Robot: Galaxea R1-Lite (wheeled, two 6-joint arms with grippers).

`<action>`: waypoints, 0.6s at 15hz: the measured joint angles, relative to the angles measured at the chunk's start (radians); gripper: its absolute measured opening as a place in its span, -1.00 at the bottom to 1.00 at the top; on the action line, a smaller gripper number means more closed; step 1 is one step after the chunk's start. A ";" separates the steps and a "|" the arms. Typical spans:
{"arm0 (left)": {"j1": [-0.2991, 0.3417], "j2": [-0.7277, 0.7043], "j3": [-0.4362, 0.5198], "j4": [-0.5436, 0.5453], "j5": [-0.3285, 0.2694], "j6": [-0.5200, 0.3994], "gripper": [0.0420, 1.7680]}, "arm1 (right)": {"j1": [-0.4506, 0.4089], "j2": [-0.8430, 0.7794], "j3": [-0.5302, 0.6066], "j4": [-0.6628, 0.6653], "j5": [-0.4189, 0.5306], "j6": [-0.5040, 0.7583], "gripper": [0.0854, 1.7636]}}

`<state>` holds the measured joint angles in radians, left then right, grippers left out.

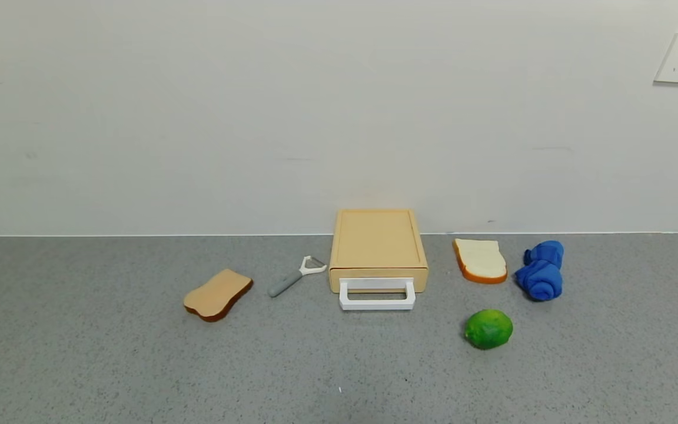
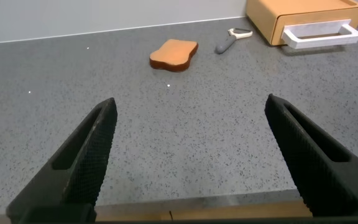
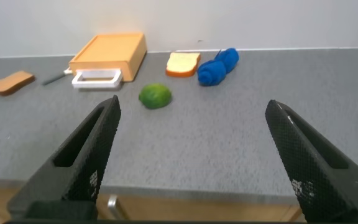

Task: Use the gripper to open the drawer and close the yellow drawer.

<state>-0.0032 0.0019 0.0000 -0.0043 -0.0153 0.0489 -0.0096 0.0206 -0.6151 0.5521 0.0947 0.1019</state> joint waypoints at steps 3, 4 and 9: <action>0.000 0.000 0.000 0.000 0.000 0.000 0.94 | 0.001 -0.016 0.254 -0.287 -0.051 -0.028 0.94; 0.000 0.000 0.000 0.000 0.000 0.000 0.94 | 0.001 -0.018 0.339 -0.372 -0.063 -0.046 0.94; 0.000 0.000 0.000 0.000 0.000 0.000 0.94 | 0.000 -0.021 0.600 -0.546 -0.099 -0.108 0.94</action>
<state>-0.0032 0.0019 0.0000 -0.0038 -0.0153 0.0489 -0.0091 0.0000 -0.0153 0.0062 -0.0043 -0.0062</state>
